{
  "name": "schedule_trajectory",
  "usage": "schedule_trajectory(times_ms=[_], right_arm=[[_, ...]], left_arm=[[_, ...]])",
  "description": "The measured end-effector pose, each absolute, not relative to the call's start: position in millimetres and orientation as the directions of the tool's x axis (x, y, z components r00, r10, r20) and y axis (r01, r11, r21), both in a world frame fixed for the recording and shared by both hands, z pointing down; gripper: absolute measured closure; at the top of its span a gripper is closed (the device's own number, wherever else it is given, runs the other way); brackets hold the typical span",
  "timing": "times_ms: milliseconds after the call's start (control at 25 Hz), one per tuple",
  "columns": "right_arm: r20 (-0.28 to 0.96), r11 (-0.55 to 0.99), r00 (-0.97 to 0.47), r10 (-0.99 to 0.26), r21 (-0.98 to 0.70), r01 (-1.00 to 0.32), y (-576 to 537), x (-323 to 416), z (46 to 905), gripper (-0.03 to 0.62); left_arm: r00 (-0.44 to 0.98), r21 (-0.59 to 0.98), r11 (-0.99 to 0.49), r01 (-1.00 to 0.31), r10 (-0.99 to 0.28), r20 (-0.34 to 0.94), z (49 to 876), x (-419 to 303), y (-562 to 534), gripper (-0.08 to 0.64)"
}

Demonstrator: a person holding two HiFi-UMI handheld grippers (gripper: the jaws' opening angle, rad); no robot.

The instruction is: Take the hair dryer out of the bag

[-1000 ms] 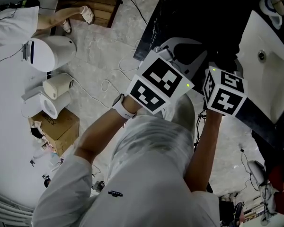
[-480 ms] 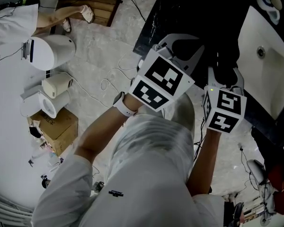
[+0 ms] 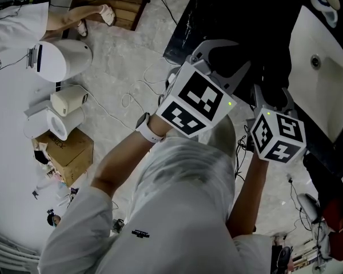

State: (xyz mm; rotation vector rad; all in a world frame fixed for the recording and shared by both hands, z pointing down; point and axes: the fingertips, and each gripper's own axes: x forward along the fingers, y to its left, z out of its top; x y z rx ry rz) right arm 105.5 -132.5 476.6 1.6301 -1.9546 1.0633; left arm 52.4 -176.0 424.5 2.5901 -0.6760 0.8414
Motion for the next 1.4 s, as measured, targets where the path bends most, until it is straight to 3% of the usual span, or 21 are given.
schedule_trajectory(times_ms=[120, 400, 640, 1400], right_arm=[[0.699, 0.017, -0.273, -0.661, -0.35, -0.937, -131, 109, 479, 0.399], [0.7, 0.04, -0.325, -0.636, -0.391, -0.919, -122, 107, 474, 0.399], [0.715, 0.125, -0.33, -0.616, -0.325, -0.938, -103, 104, 473, 0.399], [0.649, 0.291, -0.508, -0.566, -0.42, -0.86, -52, 113, 449, 0.4]], left_arm=[[0.697, 0.168, -0.813, -0.557, -0.347, 0.628, 426, 42, -166, 0.419], [0.632, 0.146, -0.745, -0.651, -0.425, 0.648, 437, 18, -153, 0.413], [0.591, 0.091, -0.724, -0.684, -0.477, 0.65, 434, 10, -164, 0.517], [0.555, 0.092, -0.687, -0.721, -0.492, 0.671, 434, 1, -166, 0.529]])
